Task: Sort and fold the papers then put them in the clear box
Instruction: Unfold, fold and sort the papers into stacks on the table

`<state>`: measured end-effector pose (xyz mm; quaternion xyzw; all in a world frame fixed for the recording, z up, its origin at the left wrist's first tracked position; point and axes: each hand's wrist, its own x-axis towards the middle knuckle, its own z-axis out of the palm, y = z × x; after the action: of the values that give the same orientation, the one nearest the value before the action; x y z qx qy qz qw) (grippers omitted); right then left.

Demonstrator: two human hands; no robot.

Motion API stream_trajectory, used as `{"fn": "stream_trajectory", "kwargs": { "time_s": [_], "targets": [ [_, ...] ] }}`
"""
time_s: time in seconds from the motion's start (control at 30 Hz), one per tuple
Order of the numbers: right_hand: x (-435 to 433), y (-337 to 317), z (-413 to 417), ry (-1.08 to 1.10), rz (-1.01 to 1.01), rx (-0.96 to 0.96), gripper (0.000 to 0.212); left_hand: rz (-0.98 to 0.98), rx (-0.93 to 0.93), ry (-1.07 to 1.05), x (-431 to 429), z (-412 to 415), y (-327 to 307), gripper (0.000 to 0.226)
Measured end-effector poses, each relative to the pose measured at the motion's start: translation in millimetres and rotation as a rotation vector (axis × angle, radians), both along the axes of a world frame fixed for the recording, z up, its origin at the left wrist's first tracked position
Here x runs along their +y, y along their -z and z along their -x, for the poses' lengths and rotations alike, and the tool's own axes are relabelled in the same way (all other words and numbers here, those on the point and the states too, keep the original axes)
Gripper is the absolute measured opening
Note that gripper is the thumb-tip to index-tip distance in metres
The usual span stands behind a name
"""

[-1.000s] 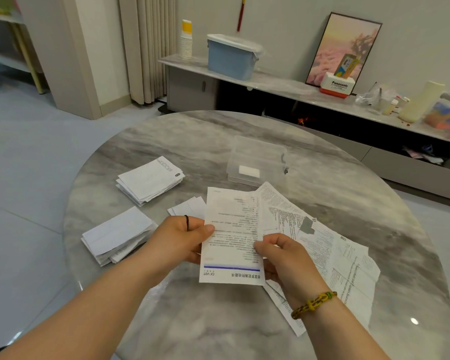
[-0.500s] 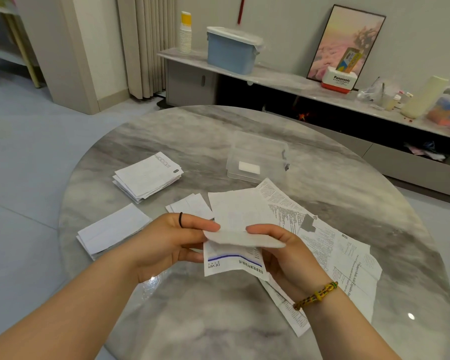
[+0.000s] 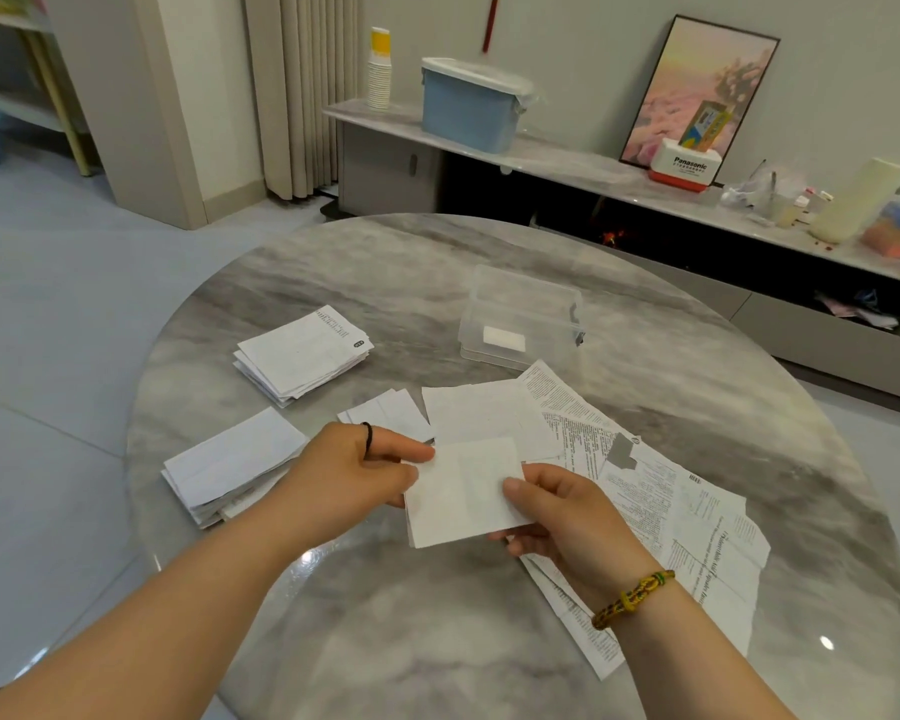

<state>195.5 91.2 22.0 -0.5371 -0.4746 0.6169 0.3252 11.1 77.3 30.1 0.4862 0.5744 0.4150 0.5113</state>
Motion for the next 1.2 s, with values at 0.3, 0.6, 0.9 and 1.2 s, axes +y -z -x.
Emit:
{"fn": "stream_trajectory", "kwargs": {
  "time_s": [0.3,0.6,0.9,1.2],
  "targets": [
    [-3.1,7.6,2.9,0.02,0.047,-0.027,0.02,-0.074,0.25,0.192,-4.5,18.0,4.4,0.027],
    [9.7,3.3,30.5,0.01,-0.008,-0.065,0.019,0.034,0.644,-0.011,-7.1,109.2,9.3,0.071],
    [42.2,-1.4,123.6,-0.195,-0.093,-0.182,0.027,0.196,0.767,0.064,-16.6,145.8,32.0,0.107],
    [48.0,16.5,171.6,-0.324,-0.162,-0.358,0.019,0.173,0.744,0.074,-13.5,153.3,40.5,0.111]
  ]
}}
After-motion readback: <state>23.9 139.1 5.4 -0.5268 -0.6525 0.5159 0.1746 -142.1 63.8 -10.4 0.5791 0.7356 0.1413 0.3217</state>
